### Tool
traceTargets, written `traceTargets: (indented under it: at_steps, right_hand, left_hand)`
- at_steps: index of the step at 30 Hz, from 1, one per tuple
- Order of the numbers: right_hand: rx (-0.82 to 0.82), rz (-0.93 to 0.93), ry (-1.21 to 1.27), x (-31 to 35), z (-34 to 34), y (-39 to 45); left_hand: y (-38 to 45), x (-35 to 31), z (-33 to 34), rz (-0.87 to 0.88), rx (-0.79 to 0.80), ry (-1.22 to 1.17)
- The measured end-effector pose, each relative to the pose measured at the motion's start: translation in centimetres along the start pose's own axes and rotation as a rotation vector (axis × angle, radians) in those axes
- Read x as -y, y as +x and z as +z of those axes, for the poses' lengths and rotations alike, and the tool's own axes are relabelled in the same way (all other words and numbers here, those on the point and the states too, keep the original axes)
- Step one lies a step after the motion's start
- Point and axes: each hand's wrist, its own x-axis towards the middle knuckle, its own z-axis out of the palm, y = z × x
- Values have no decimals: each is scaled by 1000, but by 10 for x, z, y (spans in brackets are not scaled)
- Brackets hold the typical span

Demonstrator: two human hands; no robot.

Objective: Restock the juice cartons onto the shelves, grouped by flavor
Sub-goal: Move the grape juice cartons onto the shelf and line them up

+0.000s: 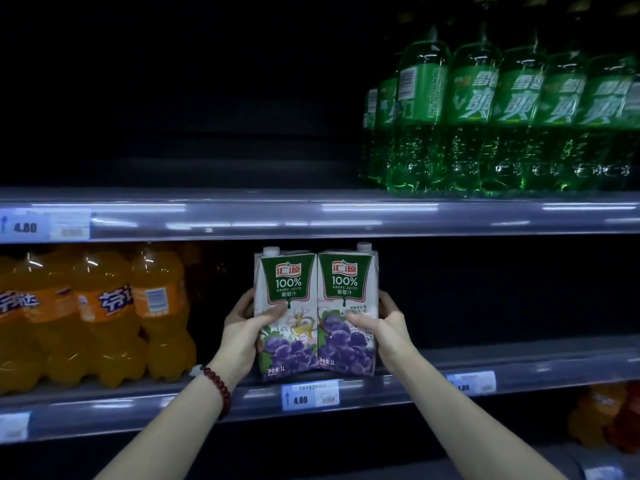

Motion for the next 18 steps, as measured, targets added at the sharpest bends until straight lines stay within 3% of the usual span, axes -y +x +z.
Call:
traceTargets:
  at_steps: [8, 11, 18]
  right_hand:
    - [235, 130, -383, 21, -26, -9]
    - [169, 94, -486, 22, -22, -8]
    - [64, -31, -354, 1, -12, 0]
  left_hand:
    - [-6, -12, -12, -118, 142, 216]
    - [-6, -14, -15, -124, 137, 253]
    - [5, -16, -21, -52, 107, 232]
